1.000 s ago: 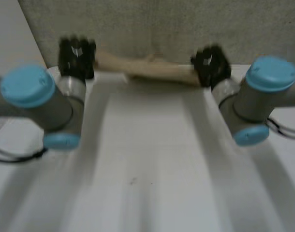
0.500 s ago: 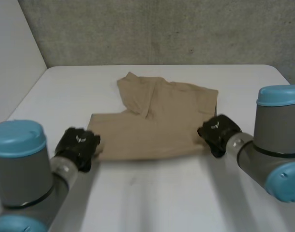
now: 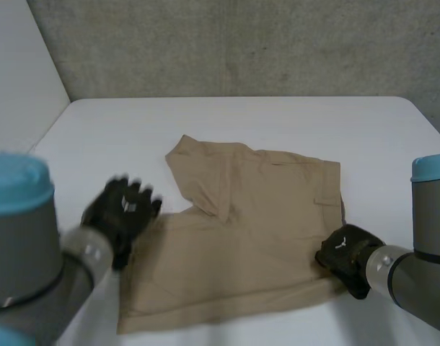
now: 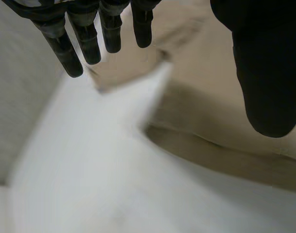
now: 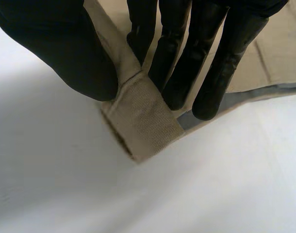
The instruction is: Fold the shorts.
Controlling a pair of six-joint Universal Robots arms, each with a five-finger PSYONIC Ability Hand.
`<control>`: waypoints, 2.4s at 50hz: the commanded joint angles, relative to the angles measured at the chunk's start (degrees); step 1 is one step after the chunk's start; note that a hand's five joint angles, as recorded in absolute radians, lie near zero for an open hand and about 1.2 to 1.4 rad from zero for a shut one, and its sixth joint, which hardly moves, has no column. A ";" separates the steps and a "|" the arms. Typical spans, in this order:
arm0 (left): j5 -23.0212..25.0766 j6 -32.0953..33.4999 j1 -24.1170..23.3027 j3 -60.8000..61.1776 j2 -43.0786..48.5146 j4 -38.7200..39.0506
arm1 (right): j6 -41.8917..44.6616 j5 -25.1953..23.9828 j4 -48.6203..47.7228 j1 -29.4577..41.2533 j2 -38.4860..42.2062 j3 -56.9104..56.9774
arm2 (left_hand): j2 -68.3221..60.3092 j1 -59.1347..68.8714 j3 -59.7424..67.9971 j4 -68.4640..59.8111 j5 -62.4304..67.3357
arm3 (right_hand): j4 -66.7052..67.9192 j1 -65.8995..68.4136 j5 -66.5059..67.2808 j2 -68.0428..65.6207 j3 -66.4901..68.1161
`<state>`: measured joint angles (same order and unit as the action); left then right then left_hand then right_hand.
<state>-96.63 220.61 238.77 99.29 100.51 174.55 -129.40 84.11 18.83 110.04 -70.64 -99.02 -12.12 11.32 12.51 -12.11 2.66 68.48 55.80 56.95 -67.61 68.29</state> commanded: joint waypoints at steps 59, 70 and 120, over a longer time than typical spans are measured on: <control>8.82 -3.87 6.79 -41.03 37.14 3.95 | -4.45 -0.18 -8.99 0.26 1.21 -3.02 | -25.85 26.65 25.46 -25.86 25.31 | 11.52 24.20 13.05 -12.39 11.71; 11.10 -4.23 6.18 -43.04 31.41 7.12 | -4.54 -0.17 -8.99 0.08 1.03 -3.11 | -24.84 25.64 24.45 -24.85 24.30 | 11.52 24.20 13.05 -12.39 11.71; 7.24 3.16 6.18 -38.39 37.22 1.14 | -4.54 -0.18 -8.99 0.08 0.94 -3.99 | -48.76 49.56 48.37 -48.77 48.21 | 11.52 24.20 13.05 -12.39 11.71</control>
<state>-89.67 224.35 245.04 49.38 144.06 167.57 -133.91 83.95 9.84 110.02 -69.61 -103.01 -68.17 64.59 67.93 -68.25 55.34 68.48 55.76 56.96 -67.61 68.29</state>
